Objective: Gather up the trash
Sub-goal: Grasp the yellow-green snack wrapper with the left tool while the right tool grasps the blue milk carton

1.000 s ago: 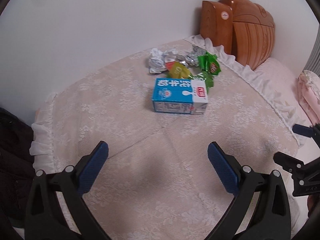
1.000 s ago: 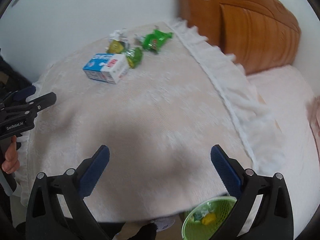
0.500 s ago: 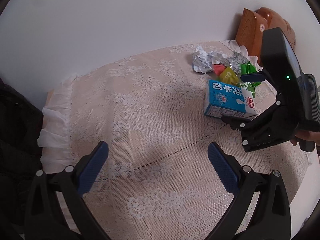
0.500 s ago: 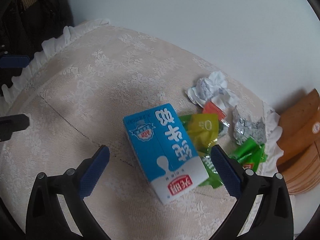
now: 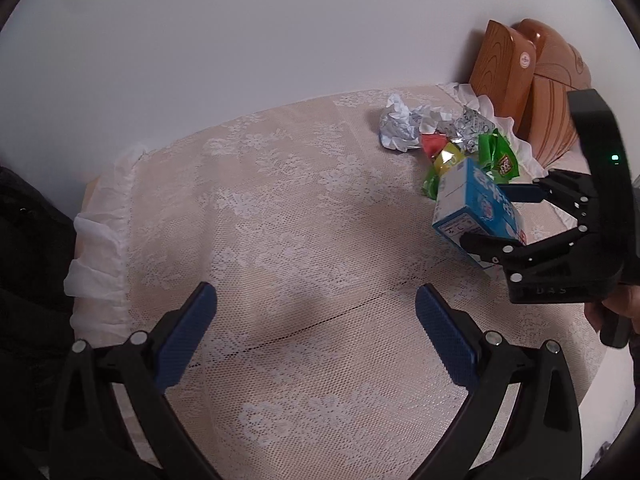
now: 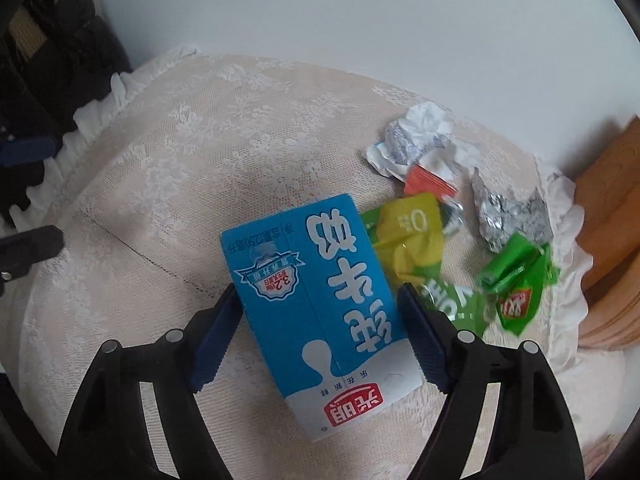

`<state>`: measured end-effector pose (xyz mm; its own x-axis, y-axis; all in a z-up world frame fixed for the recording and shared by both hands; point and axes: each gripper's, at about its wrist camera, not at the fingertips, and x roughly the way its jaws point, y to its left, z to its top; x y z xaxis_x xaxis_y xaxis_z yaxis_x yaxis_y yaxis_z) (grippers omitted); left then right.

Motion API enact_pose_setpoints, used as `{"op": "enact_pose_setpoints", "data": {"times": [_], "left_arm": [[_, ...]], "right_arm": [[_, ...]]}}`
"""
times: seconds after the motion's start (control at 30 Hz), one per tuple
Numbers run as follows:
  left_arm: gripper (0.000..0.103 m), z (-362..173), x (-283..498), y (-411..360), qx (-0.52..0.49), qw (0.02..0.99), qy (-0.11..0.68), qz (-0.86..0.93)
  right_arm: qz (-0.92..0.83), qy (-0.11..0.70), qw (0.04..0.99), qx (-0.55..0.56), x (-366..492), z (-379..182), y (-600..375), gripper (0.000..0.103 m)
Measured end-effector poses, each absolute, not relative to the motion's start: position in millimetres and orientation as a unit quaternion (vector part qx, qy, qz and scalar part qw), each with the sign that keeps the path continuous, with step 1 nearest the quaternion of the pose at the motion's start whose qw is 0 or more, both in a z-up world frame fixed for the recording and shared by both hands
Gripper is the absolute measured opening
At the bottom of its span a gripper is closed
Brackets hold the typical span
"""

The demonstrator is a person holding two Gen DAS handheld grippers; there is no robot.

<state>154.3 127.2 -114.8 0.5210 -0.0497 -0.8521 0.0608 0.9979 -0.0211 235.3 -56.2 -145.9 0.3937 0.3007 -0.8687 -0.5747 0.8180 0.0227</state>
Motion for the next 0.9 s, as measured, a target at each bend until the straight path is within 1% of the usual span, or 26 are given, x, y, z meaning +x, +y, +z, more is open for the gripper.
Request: {"op": "enact_pose_setpoints", "data": {"times": [0.03, 0.13, 0.33, 0.53, 0.67, 0.73, 0.83, 0.9], "left_arm": [[0.095, -114.9, 155.0, 121.6, 0.005, 0.872, 0.488, -0.039], [0.095, -117.0, 160.5, 100.0, 0.002, 0.869, 0.491, -0.064], [0.095, -130.4, 187.7, 38.6, -0.032, 0.851, 0.510, -0.117], [0.095, -150.1, 245.3, -0.9, -0.146, 0.821, 0.544, -0.090], [0.095, -172.7, 280.8, -0.8, -0.240, 0.785, 0.571, -0.022], [0.093, -183.2, 290.0, 0.6, -0.272, 0.769, 0.579, 0.006], [0.084, -189.0, 295.4, -3.7, -0.285, 0.765, 0.577, 0.035], [0.065, -188.5, 296.0, -12.0, -0.281, 0.765, 0.579, 0.025]], "right_arm": [[0.254, 0.485, 0.832, -0.097, 226.1, -138.5, -75.2, 0.078], [0.210, 0.484, 0.849, -0.021, 203.9, -128.8, -119.1, 0.077], [0.131, 0.485, 0.863, 0.054, 159.4, -126.1, -185.5, 0.077], [0.084, 0.495, 0.859, 0.102, 123.9, -133.3, -227.5, 0.077], [0.068, 0.495, 0.858, 0.116, 104.6, -135.9, -244.2, 0.077], [0.063, 0.494, 0.858, 0.122, 97.9, -136.3, -250.1, 0.077], [0.057, 0.493, 0.858, 0.129, 89.5, -136.4, -257.1, 0.077], [0.056, 0.493, 0.858, 0.132, 85.5, -136.5, -259.1, 0.077]]}}
